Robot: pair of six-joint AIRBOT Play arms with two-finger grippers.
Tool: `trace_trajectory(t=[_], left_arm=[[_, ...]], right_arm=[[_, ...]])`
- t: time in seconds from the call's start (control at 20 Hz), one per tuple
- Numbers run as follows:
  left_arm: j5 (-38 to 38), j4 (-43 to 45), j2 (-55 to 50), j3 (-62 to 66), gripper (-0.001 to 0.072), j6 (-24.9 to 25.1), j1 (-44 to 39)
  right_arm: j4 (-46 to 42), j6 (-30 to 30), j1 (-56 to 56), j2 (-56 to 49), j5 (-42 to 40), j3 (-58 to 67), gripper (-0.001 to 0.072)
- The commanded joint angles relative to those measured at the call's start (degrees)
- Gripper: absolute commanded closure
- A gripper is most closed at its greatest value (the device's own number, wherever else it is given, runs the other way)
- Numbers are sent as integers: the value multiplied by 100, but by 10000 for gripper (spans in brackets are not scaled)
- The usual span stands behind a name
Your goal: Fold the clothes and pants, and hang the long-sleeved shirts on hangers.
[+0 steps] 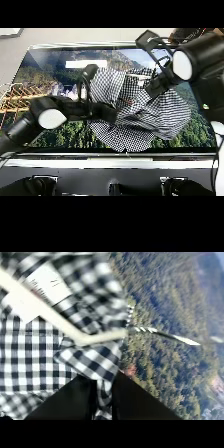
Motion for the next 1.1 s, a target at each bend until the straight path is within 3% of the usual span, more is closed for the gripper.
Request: trace_trajectory(t=[0.0,0.2,0.25,0.35,0.4,0.6,0.8,1.0,1.05], left_arm=[[638,28,-101,-411,679,-2,-326],[920,48,-96,-367,659,96,-264],[800,48,-59,-317,568,105,-157],[348,50,76,-122,143,243,208],[98,48,173,-9,93,444,426],[-903,46,723,459,93,1532,1602],[-1075,48,1088,557,104,3143,2686],[-1137,92,1043,527,104,3543,2981],[-1145,83,1043,457,104,3939,2981]], right_arm=[[-48,61,2,299,-175,7,684],[-4,20,2,378,-212,9,684],[20,-24,2,382,-225,7,684],[223,-120,2,385,-313,7,684],[411,-195,2,382,-426,7,684],[1110,-968,2,382,-1078,7,683],[1497,-2551,2,382,-1436,4,683],[2356,-4076,2,358,-1545,0,682],[2546,-4354,0,356,-1493,0,682]])
